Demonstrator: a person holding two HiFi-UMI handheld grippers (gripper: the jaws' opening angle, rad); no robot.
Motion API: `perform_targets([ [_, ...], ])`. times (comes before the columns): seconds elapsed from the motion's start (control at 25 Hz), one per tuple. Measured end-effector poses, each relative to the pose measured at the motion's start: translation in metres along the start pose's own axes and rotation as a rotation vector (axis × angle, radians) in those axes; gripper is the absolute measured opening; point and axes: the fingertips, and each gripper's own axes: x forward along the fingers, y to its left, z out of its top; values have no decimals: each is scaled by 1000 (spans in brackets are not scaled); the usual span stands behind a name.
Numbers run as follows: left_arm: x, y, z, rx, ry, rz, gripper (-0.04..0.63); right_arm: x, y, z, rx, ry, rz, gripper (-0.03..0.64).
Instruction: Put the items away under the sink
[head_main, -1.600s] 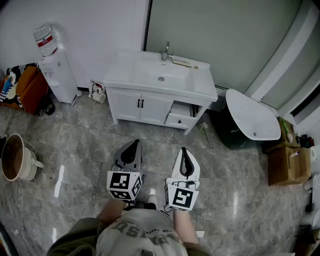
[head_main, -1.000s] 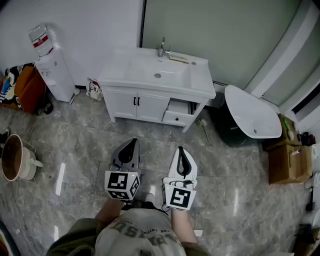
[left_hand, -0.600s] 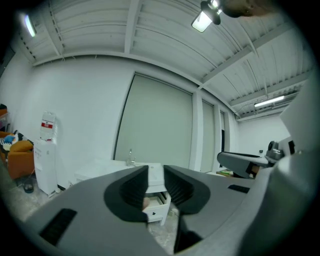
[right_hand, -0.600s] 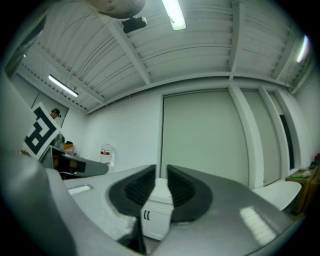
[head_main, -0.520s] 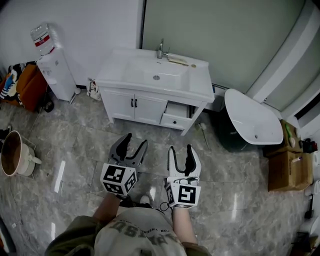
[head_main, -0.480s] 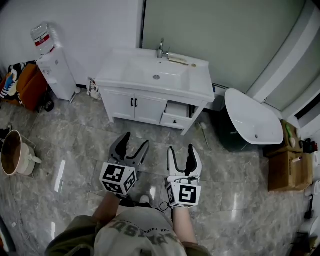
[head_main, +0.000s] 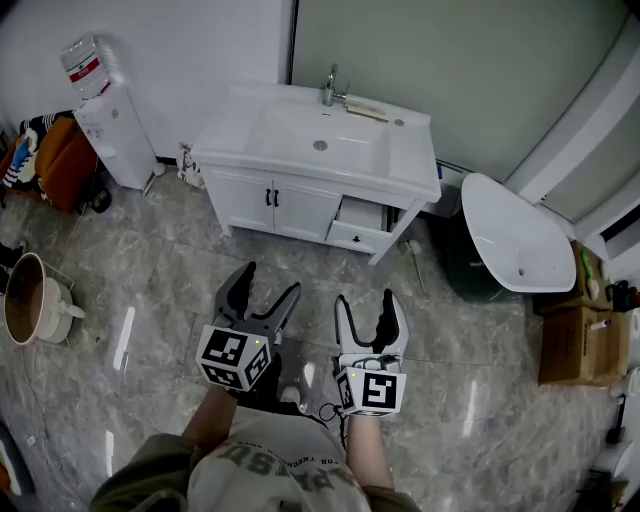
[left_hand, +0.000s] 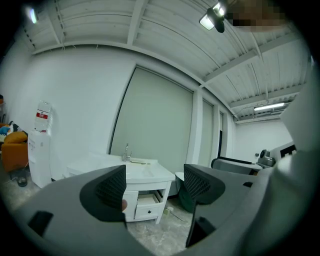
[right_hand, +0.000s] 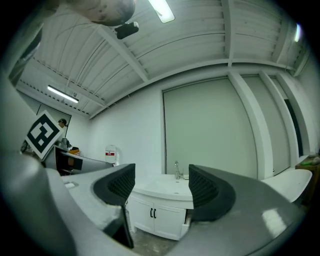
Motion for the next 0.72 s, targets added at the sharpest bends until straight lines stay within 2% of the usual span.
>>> perform_targets([
  [0.28, 55, 35, 1, -7, 18, -36, 345, 52, -8, -15, -18, 28, -26, 327],
  [0.72, 178, 99, 58, 9, 3, -146, 345, 181, -31, -9, -45, 15, -111, 327],
])
